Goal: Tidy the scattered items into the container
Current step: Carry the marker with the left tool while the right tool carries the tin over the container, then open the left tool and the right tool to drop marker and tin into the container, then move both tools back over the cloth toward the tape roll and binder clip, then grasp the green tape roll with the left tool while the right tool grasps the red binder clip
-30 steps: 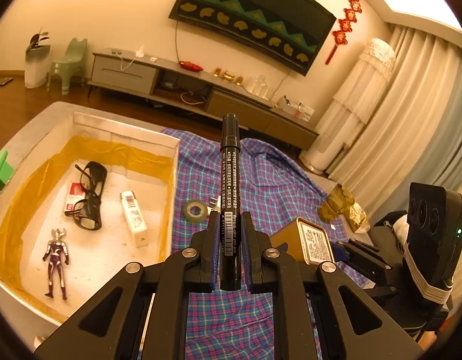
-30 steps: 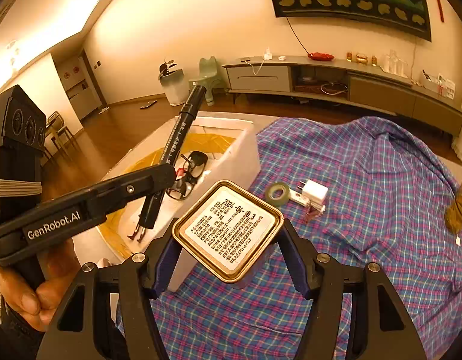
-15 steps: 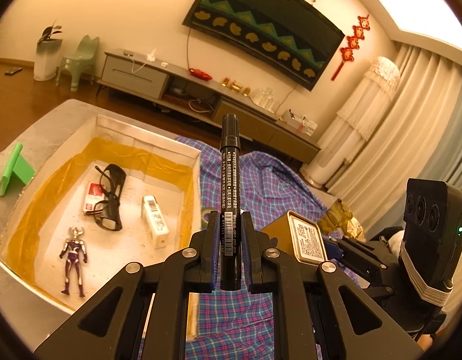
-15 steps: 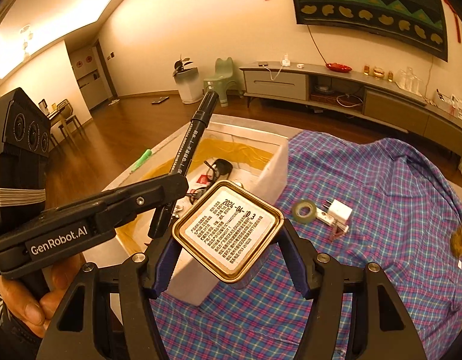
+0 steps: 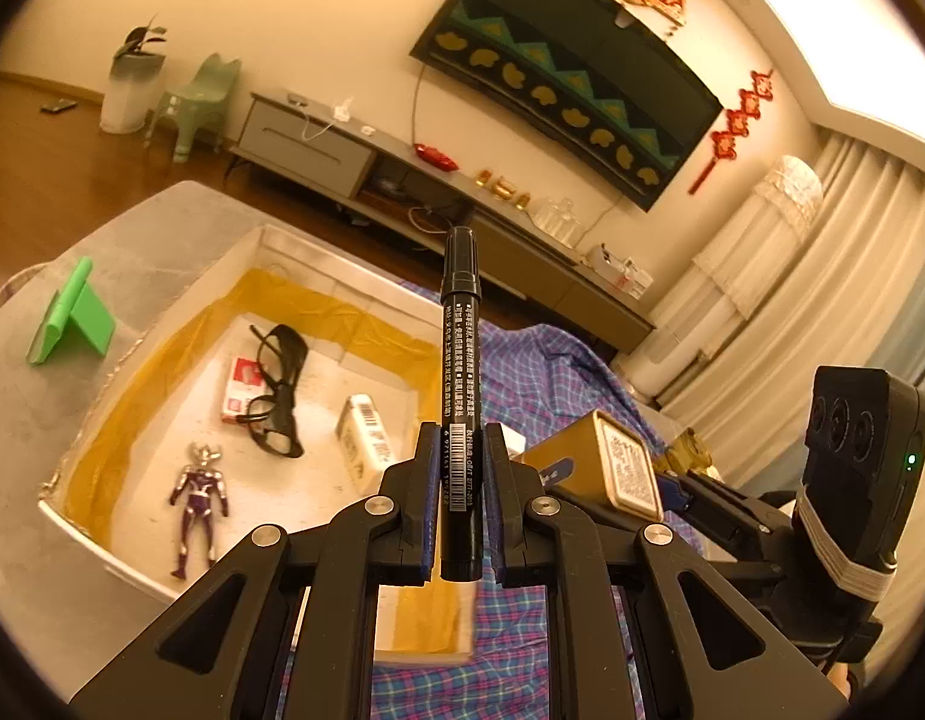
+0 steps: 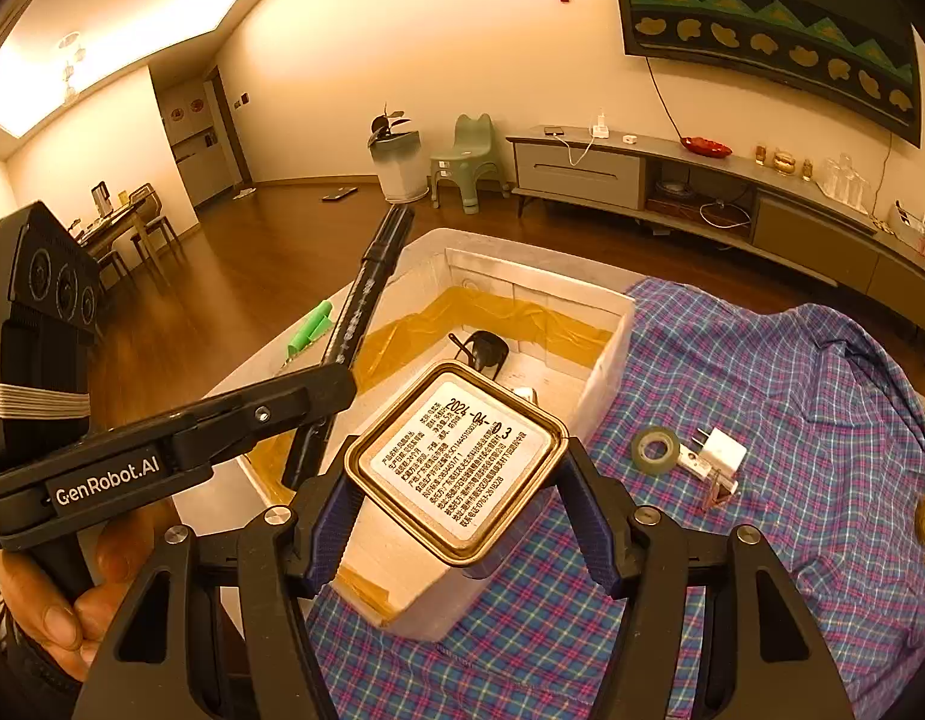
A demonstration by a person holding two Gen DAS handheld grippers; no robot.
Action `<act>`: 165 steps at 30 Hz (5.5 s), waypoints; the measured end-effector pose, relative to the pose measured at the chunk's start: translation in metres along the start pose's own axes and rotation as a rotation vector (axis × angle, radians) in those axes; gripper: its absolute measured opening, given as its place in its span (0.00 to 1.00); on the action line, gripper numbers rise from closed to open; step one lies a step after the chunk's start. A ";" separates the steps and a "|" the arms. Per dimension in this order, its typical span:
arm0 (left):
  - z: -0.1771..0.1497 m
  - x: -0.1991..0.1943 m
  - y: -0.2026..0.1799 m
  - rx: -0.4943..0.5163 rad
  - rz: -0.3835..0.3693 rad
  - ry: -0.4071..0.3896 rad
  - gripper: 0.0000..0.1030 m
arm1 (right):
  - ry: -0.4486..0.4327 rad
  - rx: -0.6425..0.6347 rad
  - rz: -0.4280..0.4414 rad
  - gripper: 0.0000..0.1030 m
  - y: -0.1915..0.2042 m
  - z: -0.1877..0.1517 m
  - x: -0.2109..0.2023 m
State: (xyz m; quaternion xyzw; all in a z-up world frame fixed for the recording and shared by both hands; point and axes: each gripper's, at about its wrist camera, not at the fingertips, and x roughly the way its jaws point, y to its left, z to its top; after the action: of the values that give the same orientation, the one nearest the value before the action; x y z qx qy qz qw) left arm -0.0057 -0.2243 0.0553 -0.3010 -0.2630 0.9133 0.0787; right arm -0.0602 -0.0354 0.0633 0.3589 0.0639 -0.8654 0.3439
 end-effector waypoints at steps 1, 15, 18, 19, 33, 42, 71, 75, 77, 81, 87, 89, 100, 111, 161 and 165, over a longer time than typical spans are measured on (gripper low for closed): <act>0.001 -0.001 0.004 -0.008 0.002 -0.001 0.13 | 0.001 -0.002 0.001 0.63 0.001 0.001 0.001; 0.007 -0.003 0.045 -0.125 0.048 0.009 0.13 | 0.033 -0.028 0.009 0.63 0.009 0.020 0.031; 0.006 -0.001 0.050 -0.151 0.055 0.018 0.13 | 0.045 -0.025 0.013 0.63 0.008 0.024 0.038; 0.006 0.001 0.052 -0.156 0.057 0.024 0.13 | 0.050 -0.024 0.016 0.63 0.007 0.026 0.041; -0.005 0.023 0.055 -0.175 0.082 0.098 0.13 | 0.112 -0.027 0.008 0.63 -0.007 0.046 0.085; -0.014 0.040 0.049 -0.170 0.102 0.153 0.13 | 0.143 -0.058 -0.032 0.63 -0.021 0.061 0.111; -0.035 0.076 0.027 -0.085 0.241 0.250 0.13 | 0.262 -0.156 -0.122 0.63 -0.052 0.071 0.175; -0.036 0.079 0.026 -0.076 0.247 0.258 0.13 | 0.267 -0.180 -0.132 0.63 -0.051 0.071 0.179; -0.035 0.080 0.026 -0.080 0.244 0.262 0.13 | 0.269 -0.192 -0.142 0.63 -0.049 0.070 0.180; -0.032 0.076 0.034 -0.123 0.230 0.255 0.27 | 0.262 -0.203 -0.150 0.65 -0.049 0.071 0.179; -0.026 0.068 0.045 -0.165 0.248 0.224 0.30 | 0.235 -0.178 -0.138 0.67 -0.051 0.072 0.169; -0.024 0.065 0.050 -0.183 0.255 0.212 0.31 | 0.226 -0.169 -0.130 0.67 -0.051 0.071 0.164; -0.019 0.055 0.040 -0.160 0.280 0.171 0.31 | 0.154 -0.076 -0.021 0.68 -0.059 0.060 0.124; -0.017 0.049 0.015 -0.096 0.299 0.127 0.31 | 0.090 -0.012 0.109 0.65 -0.066 0.038 0.078; -0.056 0.260 -0.094 0.201 0.329 0.319 0.49 | 0.219 0.001 -0.021 0.11 -0.234 -0.070 0.116; -0.061 0.283 -0.085 0.218 0.398 0.336 0.50 | 0.236 0.027 -0.003 0.10 -0.251 -0.078 0.108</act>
State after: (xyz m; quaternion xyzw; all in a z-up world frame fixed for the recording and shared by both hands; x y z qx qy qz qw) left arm -0.1989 -0.0405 -0.0850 -0.4838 -0.0820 0.8709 -0.0278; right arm -0.2312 0.1230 -0.1000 0.4629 0.0929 -0.8184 0.3276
